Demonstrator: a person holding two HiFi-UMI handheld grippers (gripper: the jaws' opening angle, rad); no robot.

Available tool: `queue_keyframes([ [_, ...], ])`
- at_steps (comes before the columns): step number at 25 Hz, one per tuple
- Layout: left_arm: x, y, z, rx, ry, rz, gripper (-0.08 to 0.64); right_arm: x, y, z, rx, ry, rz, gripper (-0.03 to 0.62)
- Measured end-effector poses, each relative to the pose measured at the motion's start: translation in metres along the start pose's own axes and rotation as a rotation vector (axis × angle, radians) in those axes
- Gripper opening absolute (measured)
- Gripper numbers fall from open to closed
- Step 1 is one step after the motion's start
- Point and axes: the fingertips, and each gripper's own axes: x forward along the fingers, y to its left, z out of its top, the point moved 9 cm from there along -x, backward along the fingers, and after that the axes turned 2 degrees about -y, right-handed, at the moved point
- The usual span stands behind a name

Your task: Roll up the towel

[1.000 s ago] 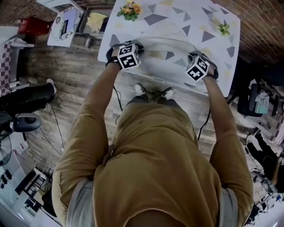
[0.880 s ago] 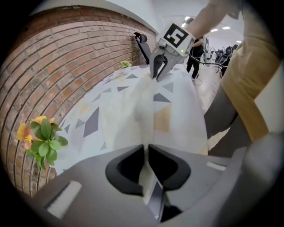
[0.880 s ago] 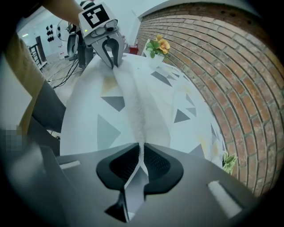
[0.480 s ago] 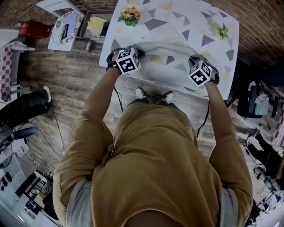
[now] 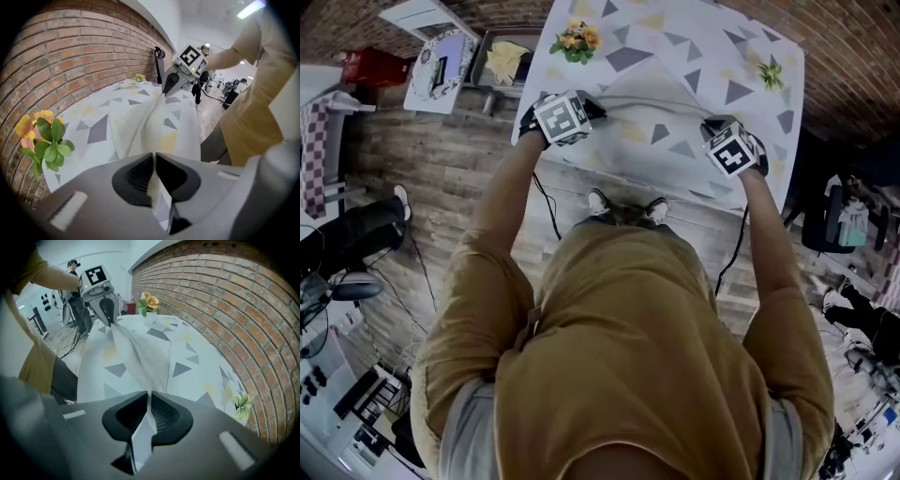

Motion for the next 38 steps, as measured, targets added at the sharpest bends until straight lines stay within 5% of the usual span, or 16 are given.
queue_keyframes([
  [12,-0.002,0.035,0.002,-0.157,-0.045,-0.104,0.083,0.007,-0.04,0.013,0.115,-0.01,0.088,0.032],
  [20,-0.004,0.062,0.001,-0.268,-0.069,-0.108,0.083,0.017,-0.066,0.02,0.206,-0.012,0.128,0.032],
  [27,0.003,0.077,-0.002,-0.35,-0.067,-0.017,0.084,0.034,-0.08,0.021,0.257,0.022,0.159,0.032],
  [38,0.012,0.082,-0.005,-0.283,-0.008,0.183,0.086,0.055,-0.083,0.023,0.185,0.073,0.092,0.034],
])
